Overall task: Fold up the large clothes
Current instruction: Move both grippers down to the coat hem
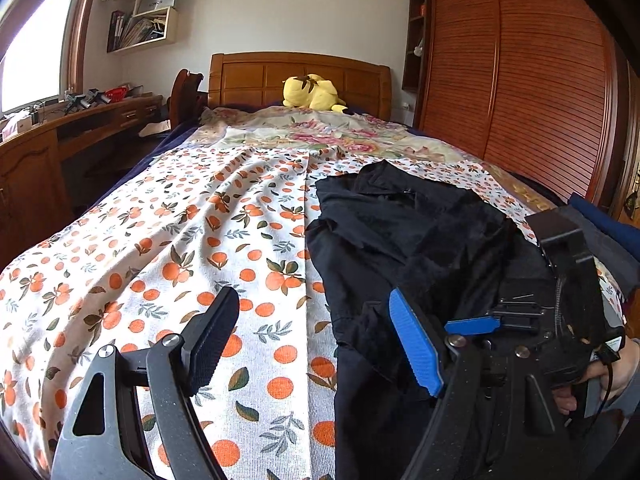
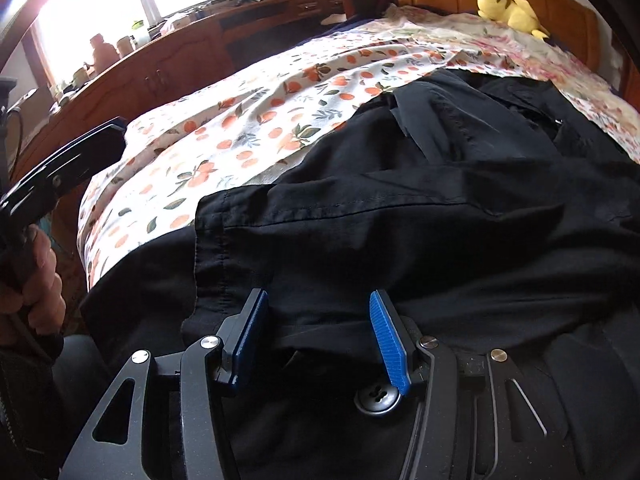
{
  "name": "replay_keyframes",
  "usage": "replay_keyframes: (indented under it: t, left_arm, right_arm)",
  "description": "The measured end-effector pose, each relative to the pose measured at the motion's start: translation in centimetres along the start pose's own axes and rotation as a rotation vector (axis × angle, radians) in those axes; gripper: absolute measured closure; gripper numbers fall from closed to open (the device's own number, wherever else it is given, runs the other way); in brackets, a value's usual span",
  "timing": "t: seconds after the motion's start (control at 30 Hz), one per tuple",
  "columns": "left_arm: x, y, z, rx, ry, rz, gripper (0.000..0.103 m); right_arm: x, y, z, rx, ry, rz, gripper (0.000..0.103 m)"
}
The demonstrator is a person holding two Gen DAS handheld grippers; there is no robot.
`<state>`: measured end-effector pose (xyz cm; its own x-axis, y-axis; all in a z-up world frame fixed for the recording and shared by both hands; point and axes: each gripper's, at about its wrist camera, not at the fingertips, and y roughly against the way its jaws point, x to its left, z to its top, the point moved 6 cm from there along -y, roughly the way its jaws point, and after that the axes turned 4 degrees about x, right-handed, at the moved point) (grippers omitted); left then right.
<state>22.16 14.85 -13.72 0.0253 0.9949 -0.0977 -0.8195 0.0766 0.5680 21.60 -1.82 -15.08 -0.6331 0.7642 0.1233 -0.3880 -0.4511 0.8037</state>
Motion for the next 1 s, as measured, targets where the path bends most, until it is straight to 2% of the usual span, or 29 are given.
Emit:
replay_keyframes:
  t: [0.1,0.23,0.43,0.63,0.8,1.0]
  left_arm:
    - [-0.1,-0.4,-0.1,0.013,0.0,-0.006,0.025]
    - [-0.6,-0.6,-0.4,0.025,-0.02,-0.007,0.025]
    - [-1.4,-0.9,-0.7,0.043,-0.04,-0.015,0.025]
    - [-2.6,-1.3,-0.9,0.056,-0.065,-0.018,0.025]
    - [-3.6,-1.6,-1.2,0.071,-0.085,-0.015,0.025]
    - [-4.4,-1.5,-1.8,0.083,-0.106,-0.007,0.025]
  right_arm:
    - [-0.4,1.0,0.0,-0.003,-0.013,0.015,0.048]
    - [-1.0,3.3,-1.0,-0.051,-0.01,0.005,0.048]
    - [-4.7,8.6,-4.2,-0.11,-0.015,-0.138,0.048]
    - [-10.4,12.8,-8.0,-0.139,-0.123,-0.26,0.048]
    - [-14.2,14.2,-11.2,-0.132,-0.193,-0.363,0.048]
    - [-16.3,14.7,-14.1,-0.106,-0.259,-0.413,0.048]
